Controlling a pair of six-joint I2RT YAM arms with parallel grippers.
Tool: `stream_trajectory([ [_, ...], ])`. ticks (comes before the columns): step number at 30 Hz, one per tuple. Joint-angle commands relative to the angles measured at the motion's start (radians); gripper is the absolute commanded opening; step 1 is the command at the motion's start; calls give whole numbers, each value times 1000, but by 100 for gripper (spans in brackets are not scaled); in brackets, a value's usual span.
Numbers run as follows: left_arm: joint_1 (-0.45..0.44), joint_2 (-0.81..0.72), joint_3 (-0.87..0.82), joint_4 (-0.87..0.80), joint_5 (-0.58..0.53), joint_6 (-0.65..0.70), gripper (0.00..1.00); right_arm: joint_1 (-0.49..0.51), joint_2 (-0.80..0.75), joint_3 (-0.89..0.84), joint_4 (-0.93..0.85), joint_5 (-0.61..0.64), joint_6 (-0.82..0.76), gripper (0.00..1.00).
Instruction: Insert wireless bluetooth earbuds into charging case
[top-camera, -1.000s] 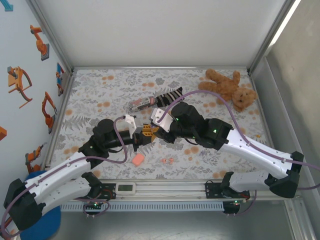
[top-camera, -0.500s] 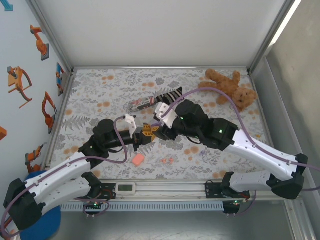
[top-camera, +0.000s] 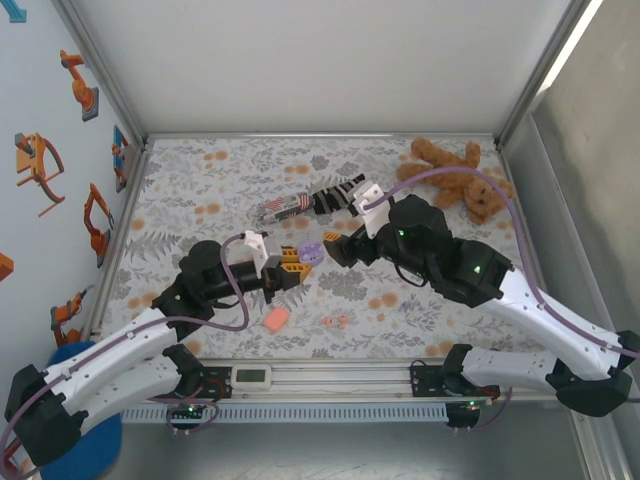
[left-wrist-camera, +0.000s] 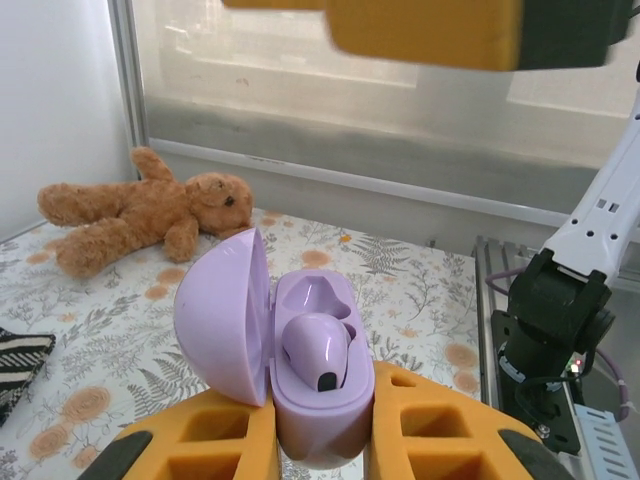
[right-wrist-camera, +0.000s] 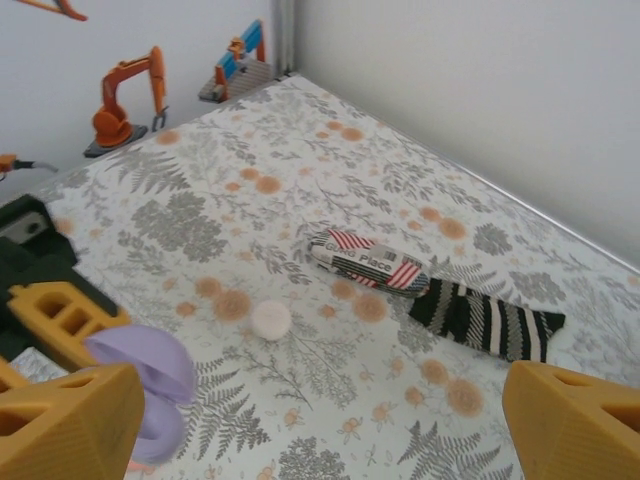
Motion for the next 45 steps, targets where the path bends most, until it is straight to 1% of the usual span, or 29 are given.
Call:
stream_trajectory([
  [1, -6, -31, -8, -16, -14, 33, 0, -68, -25, -36, -30, 0, 117, 94],
  [5, -6, -59, -12, -37, -29, 47, 0, -190, -34, -74, -77, -81, 202, 97],
  [10, -6, -96, -24, -59, -56, 66, 0, -325, -43, -150, -135, -168, 299, 97],
  [16, -6, -120, -26, -80, -64, 85, 0, -455, -29, -259, -241, -271, 373, 97],
  [18, -6, -123, -27, -81, -63, 89, 0, -483, -28, -305, -272, -282, 396, 95],
  [23, -6, -122, -29, -74, -57, 92, 0, -502, -22, -423, -291, -278, 467, 89],
  [28, -6, -114, -29, -70, -45, 103, 0, -504, -14, -520, -282, -272, 526, 86],
  [36, -6, -101, -34, -60, -31, 105, 0, -566, 11, -631, -212, -352, 536, 72],
  [39, -6, -98, -42, -45, -28, 101, 0, -589, 28, -653, -191, -363, 531, 70],
  [45, -6, -104, -53, -39, -31, 97, 0, -608, 94, -674, -146, -390, 524, 60],
])
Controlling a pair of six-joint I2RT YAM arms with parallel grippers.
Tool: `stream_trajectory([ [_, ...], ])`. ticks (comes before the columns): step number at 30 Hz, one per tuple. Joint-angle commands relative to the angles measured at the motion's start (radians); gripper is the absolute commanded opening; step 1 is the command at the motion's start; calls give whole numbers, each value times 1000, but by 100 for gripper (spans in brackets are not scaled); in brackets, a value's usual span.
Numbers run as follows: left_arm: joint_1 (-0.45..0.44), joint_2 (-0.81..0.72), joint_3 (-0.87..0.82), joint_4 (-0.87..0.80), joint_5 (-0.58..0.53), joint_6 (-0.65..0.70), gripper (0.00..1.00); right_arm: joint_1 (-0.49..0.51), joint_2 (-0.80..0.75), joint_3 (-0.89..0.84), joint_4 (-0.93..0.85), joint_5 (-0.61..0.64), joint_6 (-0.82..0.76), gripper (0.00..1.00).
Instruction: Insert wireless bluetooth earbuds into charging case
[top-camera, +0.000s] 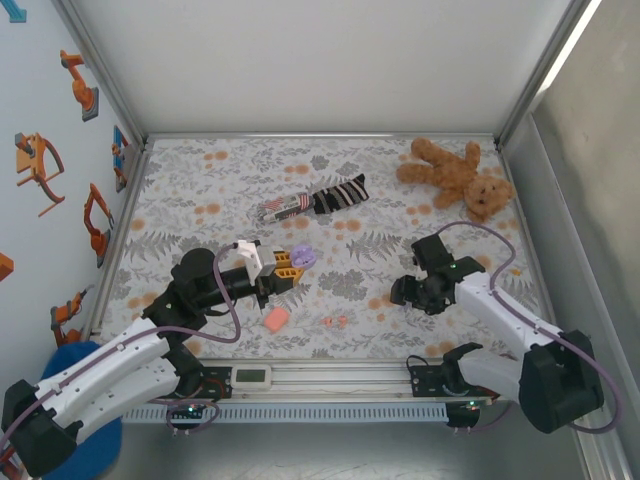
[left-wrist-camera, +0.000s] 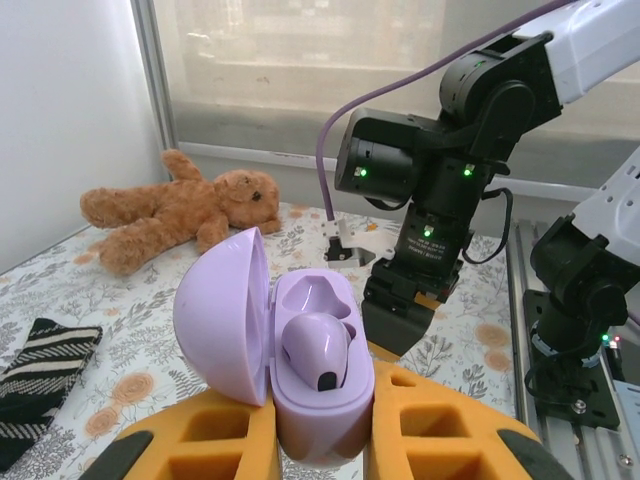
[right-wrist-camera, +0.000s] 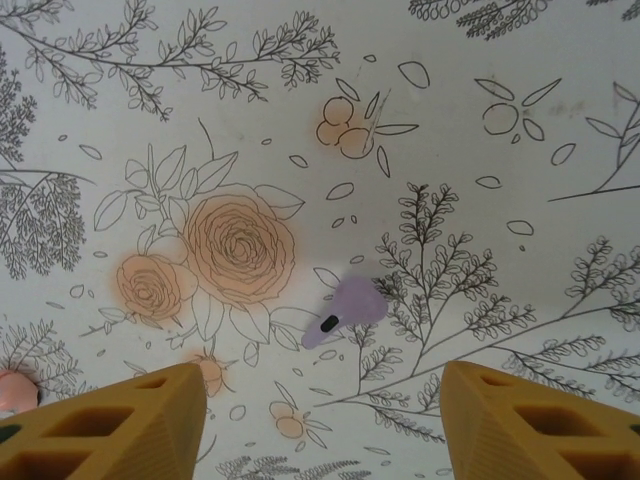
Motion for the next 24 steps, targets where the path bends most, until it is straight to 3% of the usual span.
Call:
stream_trajectory([
  [1, -6, -11, -17, 31, 20, 14, 0, -10, 34, -13, 38, -21, 8, 58],
  [11, -6, -27, -26, 31, 22, 5, 0, -30, 88, -25, 81, -15, 11, 47],
  [24, -6, -21, -21, 35, 23, -2, 0, -37, 124, -39, 110, -18, 7, 43],
])
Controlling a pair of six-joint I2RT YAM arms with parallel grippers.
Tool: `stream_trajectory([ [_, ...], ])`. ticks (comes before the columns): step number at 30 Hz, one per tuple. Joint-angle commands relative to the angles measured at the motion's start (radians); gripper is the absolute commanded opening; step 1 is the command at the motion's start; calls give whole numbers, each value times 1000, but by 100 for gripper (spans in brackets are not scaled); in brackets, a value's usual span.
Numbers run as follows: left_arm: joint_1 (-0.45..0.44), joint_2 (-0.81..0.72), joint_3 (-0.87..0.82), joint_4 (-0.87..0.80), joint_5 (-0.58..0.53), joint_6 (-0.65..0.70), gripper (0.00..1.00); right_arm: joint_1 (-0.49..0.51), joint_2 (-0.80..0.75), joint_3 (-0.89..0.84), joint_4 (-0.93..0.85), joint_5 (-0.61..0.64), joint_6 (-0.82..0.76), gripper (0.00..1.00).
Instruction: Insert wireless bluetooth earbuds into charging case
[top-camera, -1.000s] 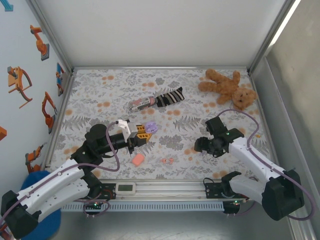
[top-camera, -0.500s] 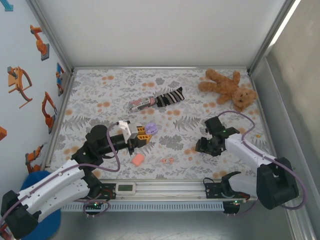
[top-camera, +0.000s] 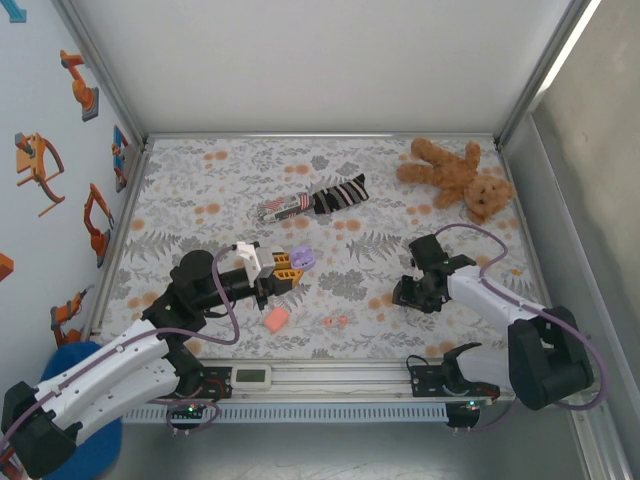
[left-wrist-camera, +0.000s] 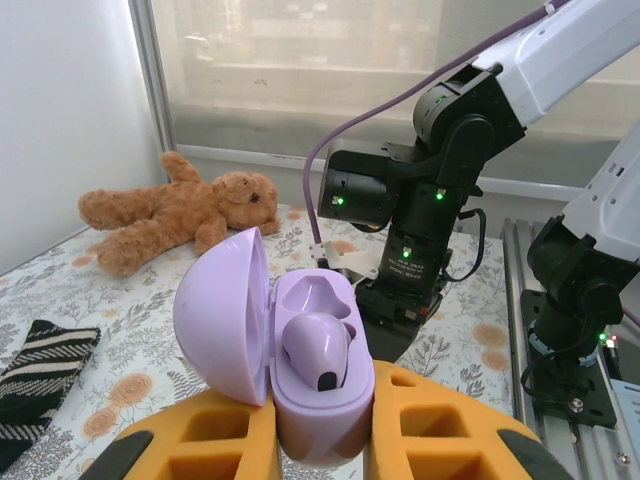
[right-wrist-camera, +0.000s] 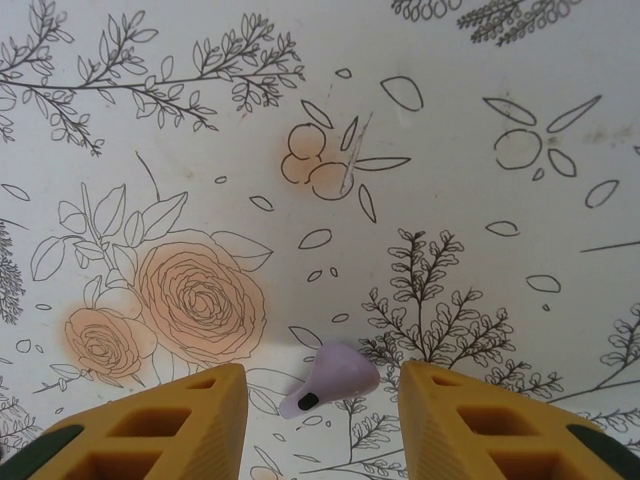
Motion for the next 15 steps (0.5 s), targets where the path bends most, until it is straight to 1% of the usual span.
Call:
stream_trajectory([
  [1, -7, -7, -9, 31, 20, -1, 0, -9, 15, -12, 13, 1, 4, 42],
  [15, -8, -5, -8, 27, 19, -1, 0, -12, 51, -11, 38, 1, 1, 36],
])
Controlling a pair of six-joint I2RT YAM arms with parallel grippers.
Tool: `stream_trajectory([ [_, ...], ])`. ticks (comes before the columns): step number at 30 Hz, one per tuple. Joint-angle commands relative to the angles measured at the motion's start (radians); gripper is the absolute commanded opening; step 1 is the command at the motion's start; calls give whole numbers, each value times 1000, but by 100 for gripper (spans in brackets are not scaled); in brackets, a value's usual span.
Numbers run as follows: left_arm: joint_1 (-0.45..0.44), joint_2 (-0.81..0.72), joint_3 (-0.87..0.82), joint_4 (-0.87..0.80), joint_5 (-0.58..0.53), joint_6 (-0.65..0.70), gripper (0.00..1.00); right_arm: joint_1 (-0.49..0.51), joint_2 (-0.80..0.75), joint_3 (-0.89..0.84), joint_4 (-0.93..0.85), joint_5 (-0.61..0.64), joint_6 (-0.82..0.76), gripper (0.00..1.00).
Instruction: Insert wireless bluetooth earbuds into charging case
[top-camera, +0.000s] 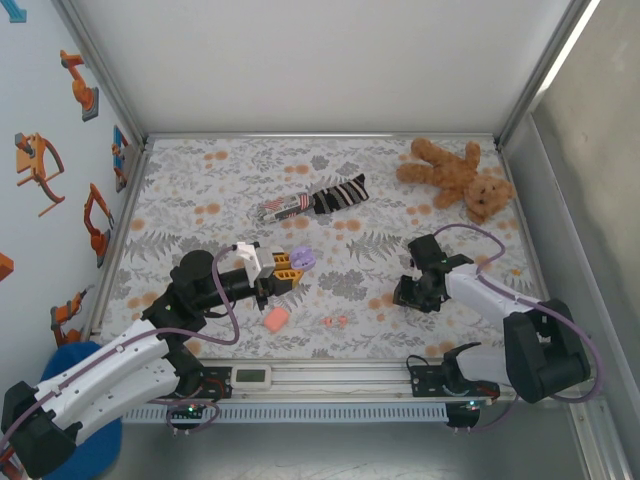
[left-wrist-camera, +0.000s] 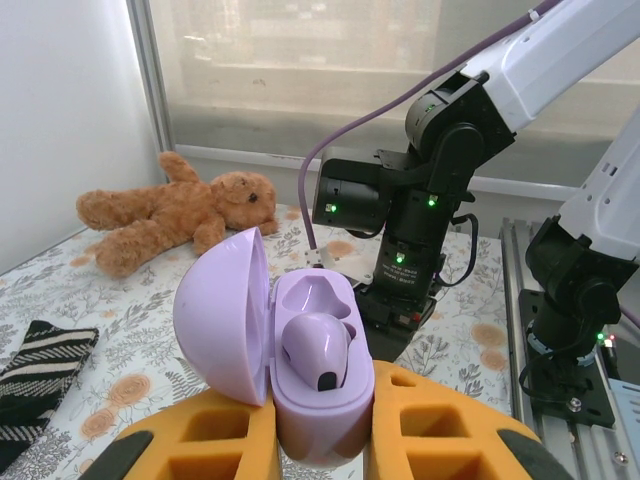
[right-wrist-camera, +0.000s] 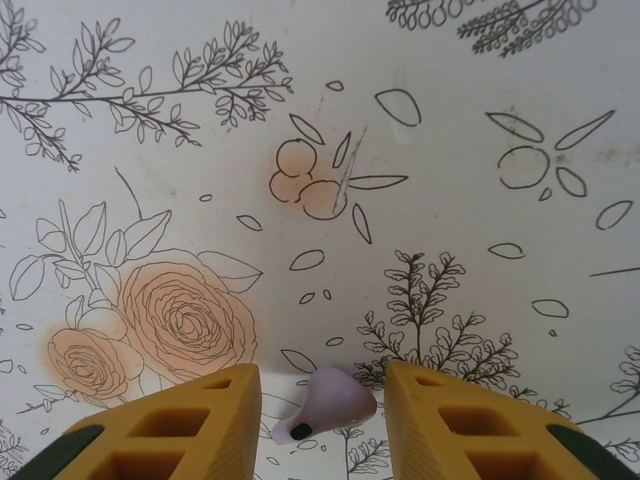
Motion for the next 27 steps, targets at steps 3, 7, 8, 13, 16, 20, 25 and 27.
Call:
stream_trajectory([
  [3, -6, -7, -6, 26, 16, -2, 0, -7, 20, -8, 12, 0, -2, 34],
  [7, -6, -7, -5, 25, 18, -2, 0, -7, 23, -8, 12, 2, -5, 32],
  [8, -6, -7, -5, 23, 18, -3, 0, -6, 26, -8, 12, 3, -7, 32],
  [13, -6, -9, -3, 17, 18, -5, 0, -7, 29, -8, 13, 3, -11, 30],
  [16, -6, -8, 0, 16, 18, -4, 0, -6, 30, -7, 12, 2, -16, 28],
  [20, -6, -8, 2, 15, 18, -3, 0, -6, 34, -4, 12, 0, -24, 27],
  [25, -6, -3, 5, 14, 18, -3, 0, -6, 42, 3, 12, 0, -36, 26],
  [27, -6, -2, 6, 14, 18, -3, 0, -6, 47, 7, 11, 0, -39, 25],
])
